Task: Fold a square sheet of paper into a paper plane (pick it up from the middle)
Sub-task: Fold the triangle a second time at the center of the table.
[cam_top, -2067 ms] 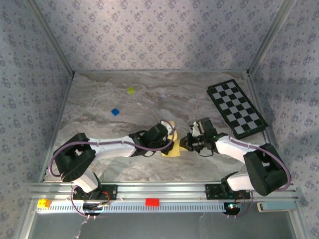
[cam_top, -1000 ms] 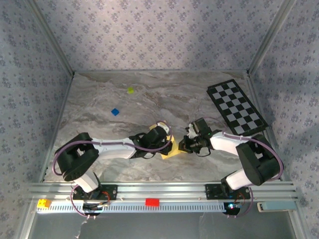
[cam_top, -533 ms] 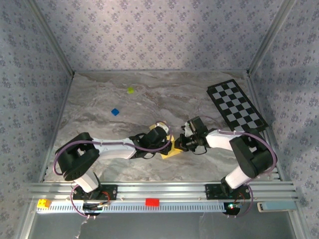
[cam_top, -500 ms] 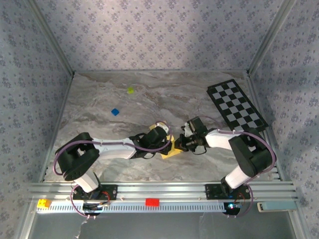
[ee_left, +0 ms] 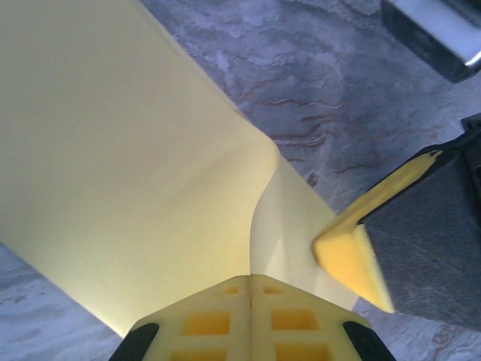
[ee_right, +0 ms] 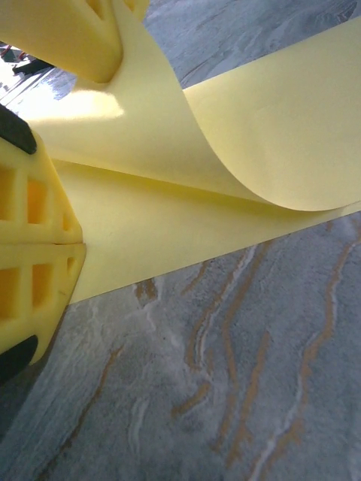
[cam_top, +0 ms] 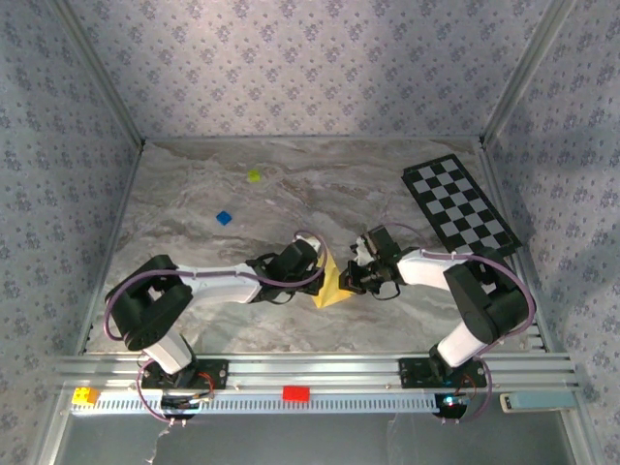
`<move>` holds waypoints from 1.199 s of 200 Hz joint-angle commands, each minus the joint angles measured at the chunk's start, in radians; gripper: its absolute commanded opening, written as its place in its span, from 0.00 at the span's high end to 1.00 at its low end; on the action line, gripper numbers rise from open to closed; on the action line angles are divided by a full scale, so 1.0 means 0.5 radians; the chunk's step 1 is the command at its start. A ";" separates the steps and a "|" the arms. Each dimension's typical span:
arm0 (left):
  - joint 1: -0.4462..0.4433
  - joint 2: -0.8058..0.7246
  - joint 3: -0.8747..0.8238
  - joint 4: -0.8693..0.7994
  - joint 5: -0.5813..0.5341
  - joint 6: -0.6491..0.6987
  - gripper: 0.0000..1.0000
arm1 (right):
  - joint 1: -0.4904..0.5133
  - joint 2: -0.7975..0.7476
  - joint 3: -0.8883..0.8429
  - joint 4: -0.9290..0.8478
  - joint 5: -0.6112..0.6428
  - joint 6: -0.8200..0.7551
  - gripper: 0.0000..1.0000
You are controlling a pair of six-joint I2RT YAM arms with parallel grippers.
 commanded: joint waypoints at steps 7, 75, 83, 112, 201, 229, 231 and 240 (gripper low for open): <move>0.014 0.044 0.064 -0.126 -0.021 0.085 1.00 | 0.005 0.027 -0.009 -0.194 0.134 -0.039 0.95; 0.017 0.095 0.092 -0.136 -0.043 0.113 1.00 | 0.004 0.039 0.000 -0.203 0.115 -0.035 0.95; 0.016 0.102 0.092 -0.127 -0.039 0.110 1.00 | 0.005 0.036 0.002 -0.209 0.114 -0.035 0.95; 0.017 0.120 0.129 -0.164 -0.015 0.124 1.00 | 0.009 0.016 -0.008 -0.210 0.132 -0.030 0.95; 0.017 0.125 0.134 -0.154 0.003 0.127 1.00 | 0.008 0.015 -0.002 -0.237 0.146 -0.036 0.95; 0.017 0.124 0.133 -0.158 0.006 0.132 1.00 | 0.004 0.012 -0.002 -0.244 0.150 -0.039 0.95; 0.017 0.126 0.135 -0.159 0.005 0.131 1.00 | 0.006 0.012 -0.003 -0.244 0.150 -0.039 0.95; 0.017 0.125 0.137 -0.161 0.003 0.133 1.00 | 0.008 0.012 -0.004 -0.246 0.154 -0.043 0.95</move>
